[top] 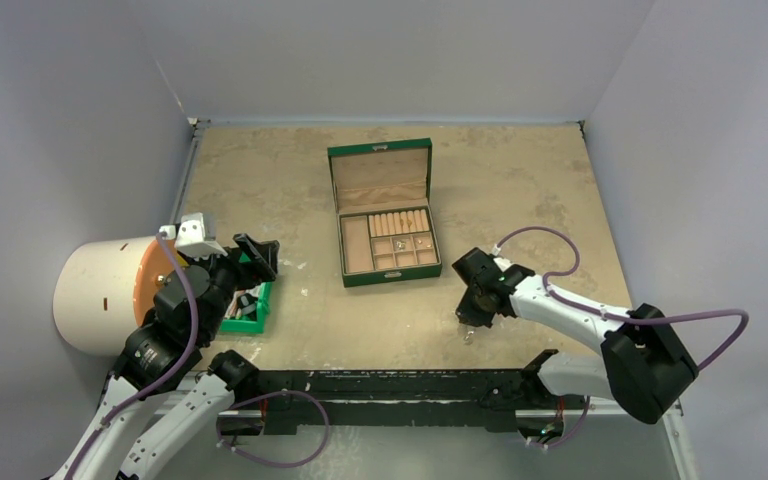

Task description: Organize the mixed jewelry

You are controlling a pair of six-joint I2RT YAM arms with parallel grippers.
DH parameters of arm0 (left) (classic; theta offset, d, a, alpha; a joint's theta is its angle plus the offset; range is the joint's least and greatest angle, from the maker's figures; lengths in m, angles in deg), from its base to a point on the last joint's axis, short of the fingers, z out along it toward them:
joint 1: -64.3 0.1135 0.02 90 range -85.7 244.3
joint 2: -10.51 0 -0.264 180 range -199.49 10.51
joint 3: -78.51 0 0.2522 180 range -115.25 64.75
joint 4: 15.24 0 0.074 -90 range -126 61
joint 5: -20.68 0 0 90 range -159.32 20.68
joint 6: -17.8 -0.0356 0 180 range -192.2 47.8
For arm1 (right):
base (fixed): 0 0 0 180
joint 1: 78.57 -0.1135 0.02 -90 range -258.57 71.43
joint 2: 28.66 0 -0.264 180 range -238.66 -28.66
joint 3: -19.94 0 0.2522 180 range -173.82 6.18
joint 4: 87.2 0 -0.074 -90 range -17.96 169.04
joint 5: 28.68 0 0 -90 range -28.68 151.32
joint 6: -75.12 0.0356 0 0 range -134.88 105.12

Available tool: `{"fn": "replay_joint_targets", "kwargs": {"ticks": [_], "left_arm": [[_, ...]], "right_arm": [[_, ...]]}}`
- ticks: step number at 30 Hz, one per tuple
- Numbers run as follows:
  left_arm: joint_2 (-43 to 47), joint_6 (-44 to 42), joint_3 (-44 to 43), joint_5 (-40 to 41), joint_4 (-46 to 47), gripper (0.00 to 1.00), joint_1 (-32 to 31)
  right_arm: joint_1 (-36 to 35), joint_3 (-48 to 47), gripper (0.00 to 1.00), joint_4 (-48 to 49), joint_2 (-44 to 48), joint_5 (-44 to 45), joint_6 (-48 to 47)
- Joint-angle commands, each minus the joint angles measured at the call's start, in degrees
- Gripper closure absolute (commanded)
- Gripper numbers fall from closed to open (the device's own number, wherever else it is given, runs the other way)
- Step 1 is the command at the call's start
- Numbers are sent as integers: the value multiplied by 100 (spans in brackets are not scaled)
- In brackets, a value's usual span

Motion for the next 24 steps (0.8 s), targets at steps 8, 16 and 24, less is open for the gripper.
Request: {"fn": "replay_joint_targets", "kwargs": {"ticks": [8, 16, 24], "left_arm": [[26, 24, -14, 14, 175, 22, 39], [1, 23, -18, 24, 171, 22, 43], [-17, 33, -23, 32, 165, 22, 43]], "right_arm": [[-83, -345, 100, -297, 227, 221, 12], [-94, -815, 100, -325, 510, 314, -337], [-92, -1564, 100, -246, 397, 696, -799]]}}
